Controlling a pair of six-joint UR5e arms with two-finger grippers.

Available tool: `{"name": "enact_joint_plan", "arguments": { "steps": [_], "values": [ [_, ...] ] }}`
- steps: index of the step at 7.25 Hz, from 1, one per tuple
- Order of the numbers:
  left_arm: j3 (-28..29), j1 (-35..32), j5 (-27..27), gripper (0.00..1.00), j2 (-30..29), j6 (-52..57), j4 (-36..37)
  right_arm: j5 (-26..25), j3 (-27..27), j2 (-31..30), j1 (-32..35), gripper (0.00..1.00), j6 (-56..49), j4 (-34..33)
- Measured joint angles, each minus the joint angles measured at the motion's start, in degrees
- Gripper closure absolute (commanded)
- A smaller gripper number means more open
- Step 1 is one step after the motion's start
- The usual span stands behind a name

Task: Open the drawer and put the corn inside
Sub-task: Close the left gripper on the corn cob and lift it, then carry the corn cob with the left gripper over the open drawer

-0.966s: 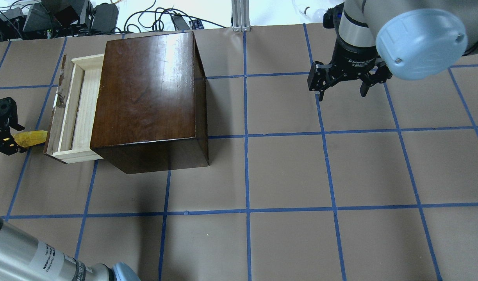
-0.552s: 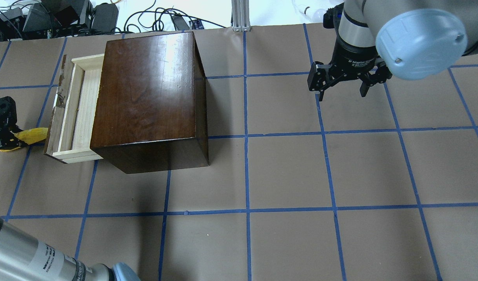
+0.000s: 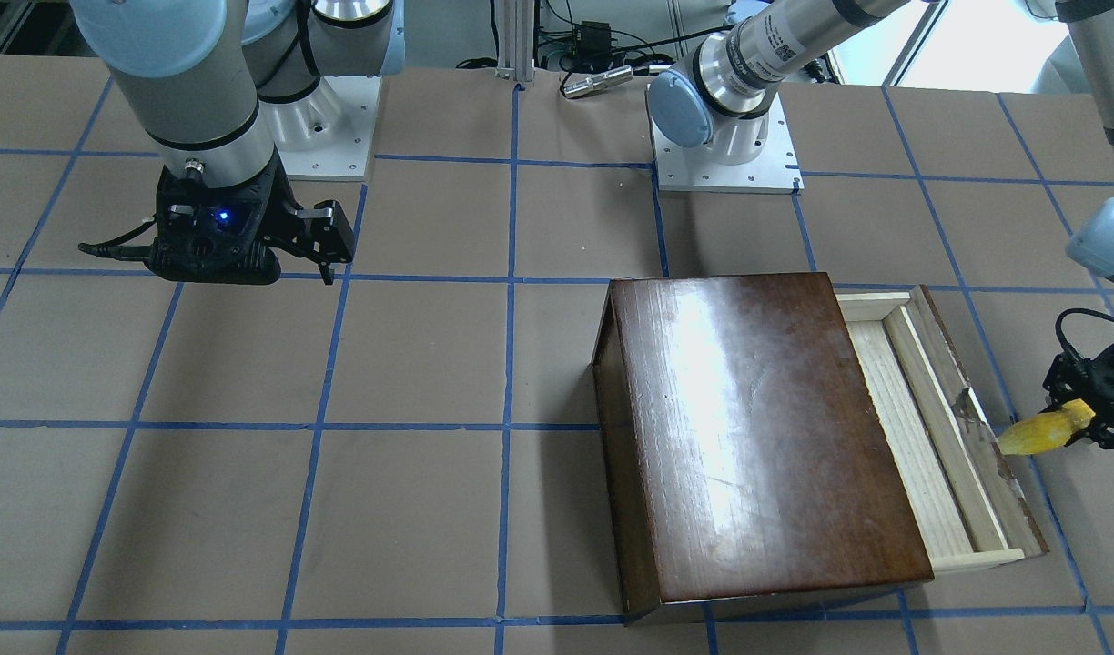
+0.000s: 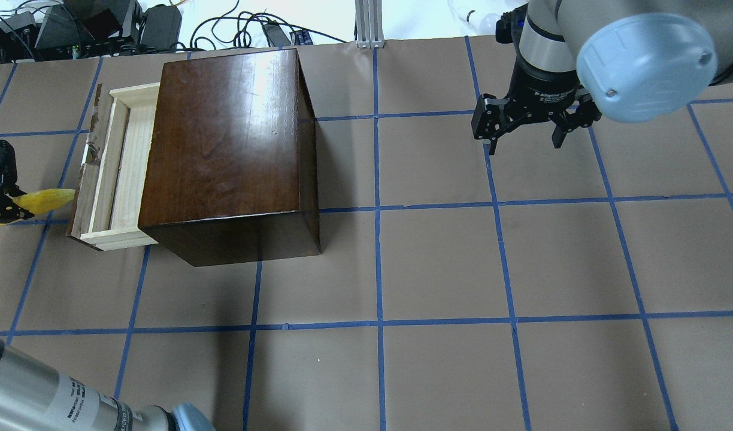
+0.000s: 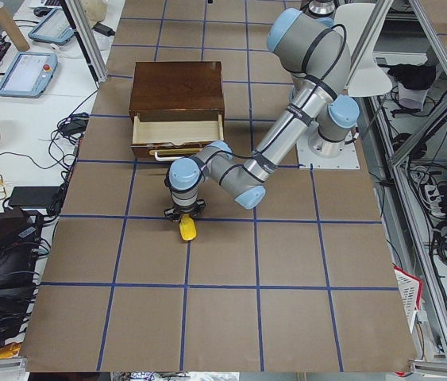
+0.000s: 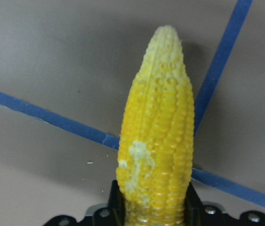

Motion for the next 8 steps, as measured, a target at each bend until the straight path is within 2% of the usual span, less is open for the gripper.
{"name": "enact_joint_plan", "arguments": {
  "steps": [3,6,8],
  "values": [
    [0.44,-0.7,-1.43,1.0,5.31,-5.44,-2.31,0.0,0.03,0.01,0.0,0.0,0.0,0.02],
    [3.61,-2.66,-2.8,1.0,11.45,-18.94,-10.78,0.05,0.04,0.02,0.0,0.0,0.0,-0.01],
    [4.5,-5.37,-2.69,1.0,14.4,-29.84,-13.79,0.08,0.04,0.02,0.0,0.0,0.0,-0.01]
  ]
}}
